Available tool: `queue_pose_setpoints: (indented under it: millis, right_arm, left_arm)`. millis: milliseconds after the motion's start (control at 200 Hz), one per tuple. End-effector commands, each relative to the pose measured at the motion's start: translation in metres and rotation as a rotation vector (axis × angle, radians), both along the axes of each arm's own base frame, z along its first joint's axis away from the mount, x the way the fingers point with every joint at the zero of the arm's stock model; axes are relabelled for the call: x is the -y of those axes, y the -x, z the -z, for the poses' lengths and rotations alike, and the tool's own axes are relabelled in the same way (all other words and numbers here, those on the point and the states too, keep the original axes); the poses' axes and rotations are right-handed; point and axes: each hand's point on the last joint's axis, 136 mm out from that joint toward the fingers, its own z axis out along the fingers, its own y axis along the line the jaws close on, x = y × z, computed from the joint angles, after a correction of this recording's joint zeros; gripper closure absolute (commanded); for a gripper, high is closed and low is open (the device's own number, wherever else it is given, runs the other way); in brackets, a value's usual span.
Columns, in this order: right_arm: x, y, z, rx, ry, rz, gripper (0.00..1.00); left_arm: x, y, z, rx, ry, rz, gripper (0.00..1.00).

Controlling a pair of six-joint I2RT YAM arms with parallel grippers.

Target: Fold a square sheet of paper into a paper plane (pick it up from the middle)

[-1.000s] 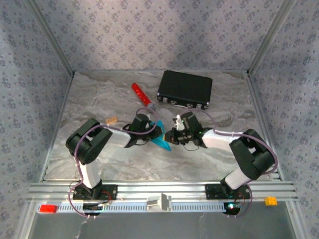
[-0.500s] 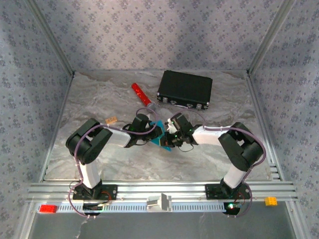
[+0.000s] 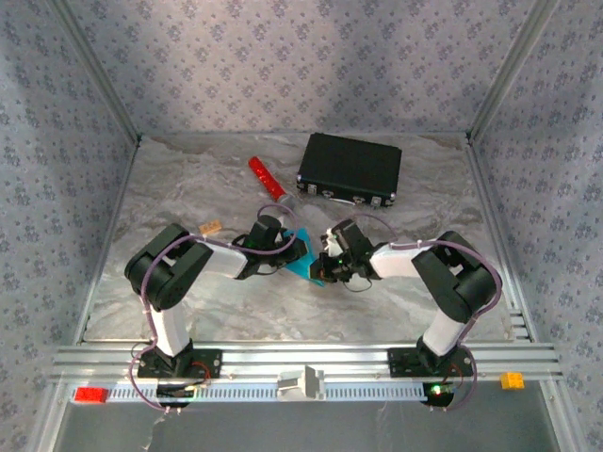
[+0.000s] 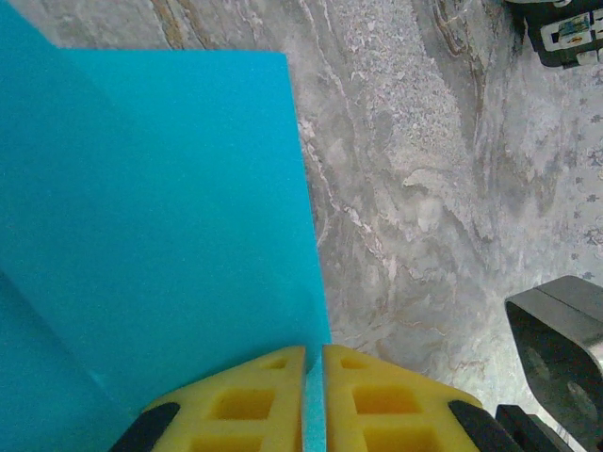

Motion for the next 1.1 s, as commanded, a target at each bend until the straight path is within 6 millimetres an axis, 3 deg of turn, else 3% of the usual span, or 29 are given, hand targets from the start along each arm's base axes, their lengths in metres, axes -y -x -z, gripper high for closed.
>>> queue_pose_setpoints:
  millis: [0, 810, 939, 1094]
  right_arm:
    - [0.013, 0.014, 0.017, -0.086, 0.019, 0.040, 0.98]
    - [0.050, 0.057, 0.021, -0.104, 0.079, 0.015, 0.97]
    - [0.046, 0.054, 0.006, -0.083, 0.051, 0.014, 0.97]
    - [0.036, 0.038, -0.030, -0.012, 0.005, 0.010, 0.97]
  left_arm:
    - [-0.016, 0.006, 0.027, -0.052, -0.067, -0.018, 0.87]
    - [-0.019, 0.008, 0.033, -0.074, -0.068, -0.025, 0.87]
    - [-0.018, 0.009, 0.033, -0.072, -0.065, -0.022, 0.87]
    - [-0.017, 0.009, 0.031, -0.068, -0.059, -0.014, 0.87]
